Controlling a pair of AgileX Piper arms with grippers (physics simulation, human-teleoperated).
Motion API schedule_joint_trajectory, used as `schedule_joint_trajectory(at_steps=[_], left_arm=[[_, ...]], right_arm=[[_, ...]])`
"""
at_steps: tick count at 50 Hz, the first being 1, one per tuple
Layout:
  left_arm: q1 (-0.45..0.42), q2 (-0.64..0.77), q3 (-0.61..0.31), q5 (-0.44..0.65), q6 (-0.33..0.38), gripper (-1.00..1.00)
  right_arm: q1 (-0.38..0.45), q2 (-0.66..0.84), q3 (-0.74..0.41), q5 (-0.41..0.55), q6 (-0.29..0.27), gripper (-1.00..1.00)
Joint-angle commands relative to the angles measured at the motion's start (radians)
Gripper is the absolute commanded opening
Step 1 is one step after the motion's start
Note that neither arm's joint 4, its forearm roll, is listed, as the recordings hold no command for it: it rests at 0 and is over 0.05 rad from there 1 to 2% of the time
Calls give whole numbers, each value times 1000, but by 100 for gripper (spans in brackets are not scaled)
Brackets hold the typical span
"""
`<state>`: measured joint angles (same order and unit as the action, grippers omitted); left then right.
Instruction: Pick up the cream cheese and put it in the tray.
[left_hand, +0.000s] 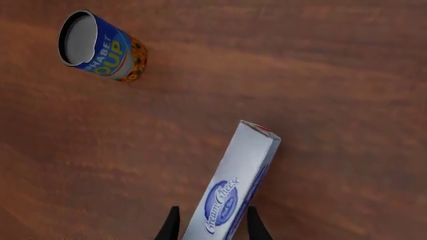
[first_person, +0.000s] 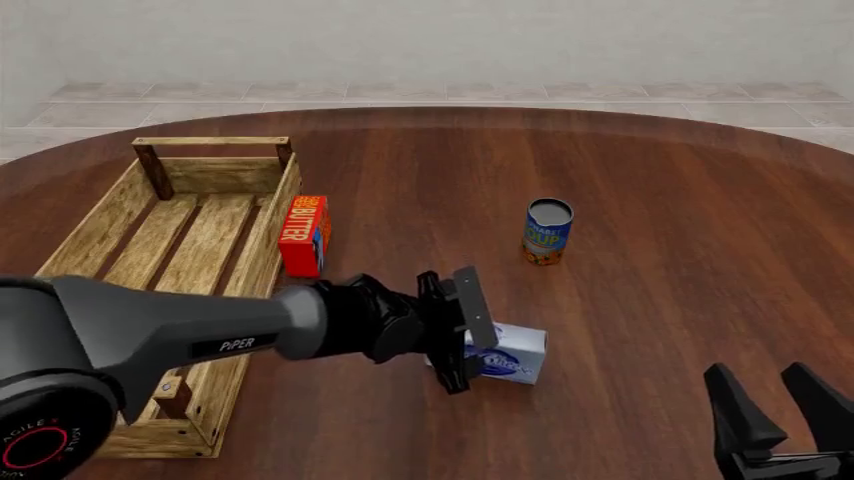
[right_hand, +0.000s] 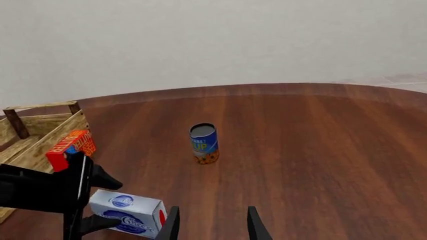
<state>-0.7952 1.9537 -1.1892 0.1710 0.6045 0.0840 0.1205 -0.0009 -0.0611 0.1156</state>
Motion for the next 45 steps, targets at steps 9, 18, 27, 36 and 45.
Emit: schedule_joint_trajectory(at_steps=[9, 18, 27, 36, 45], left_arm=[[10, 56, -14, 8, 2, 100], [3, 59, -11, 5, -8, 100], [-1, 47, 0, 1, -10, -100], [-17, -12, 21, -11, -55, -100], [-50, -108, 98, -28, -58, -100]], right_arm=[[1, -3, 0, 2, 10, 100], [2, -2, 0, 1, 13, 100], [2, -1, 0, 1, 14, 100], [2, -3, 0, 2, 13, 100], [0, -5, 0, 3, 13, 100]])
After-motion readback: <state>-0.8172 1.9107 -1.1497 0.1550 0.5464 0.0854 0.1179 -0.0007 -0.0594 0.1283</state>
